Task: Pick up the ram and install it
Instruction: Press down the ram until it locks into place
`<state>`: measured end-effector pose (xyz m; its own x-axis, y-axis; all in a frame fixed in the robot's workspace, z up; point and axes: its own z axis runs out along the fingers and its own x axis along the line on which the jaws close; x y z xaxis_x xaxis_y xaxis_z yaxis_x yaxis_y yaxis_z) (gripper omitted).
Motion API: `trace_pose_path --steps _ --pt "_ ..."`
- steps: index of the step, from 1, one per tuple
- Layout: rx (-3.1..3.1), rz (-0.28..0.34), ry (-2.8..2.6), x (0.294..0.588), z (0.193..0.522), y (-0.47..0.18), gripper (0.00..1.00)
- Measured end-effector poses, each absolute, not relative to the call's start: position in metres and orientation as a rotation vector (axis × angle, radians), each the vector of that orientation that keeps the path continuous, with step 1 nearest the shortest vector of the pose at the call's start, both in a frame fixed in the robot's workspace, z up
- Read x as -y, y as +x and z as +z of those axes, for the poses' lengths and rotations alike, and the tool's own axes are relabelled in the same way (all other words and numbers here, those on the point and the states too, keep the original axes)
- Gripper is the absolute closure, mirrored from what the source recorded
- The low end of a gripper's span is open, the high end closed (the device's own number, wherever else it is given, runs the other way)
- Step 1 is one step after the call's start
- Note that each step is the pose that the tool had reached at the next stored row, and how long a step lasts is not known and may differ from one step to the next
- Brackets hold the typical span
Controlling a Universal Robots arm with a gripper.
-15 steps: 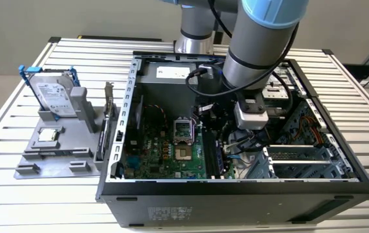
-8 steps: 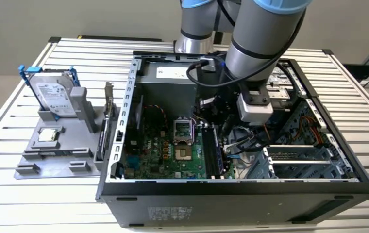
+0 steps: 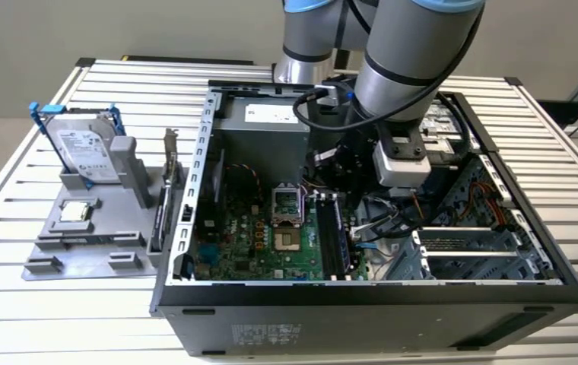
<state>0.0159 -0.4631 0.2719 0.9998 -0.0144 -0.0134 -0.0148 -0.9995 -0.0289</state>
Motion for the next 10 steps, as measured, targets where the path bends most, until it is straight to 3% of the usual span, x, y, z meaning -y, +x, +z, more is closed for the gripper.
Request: trace_pose_path --steps 10 --pt "-0.023 0.021 -3.113 0.4631 0.2719 0.0156 1.0"
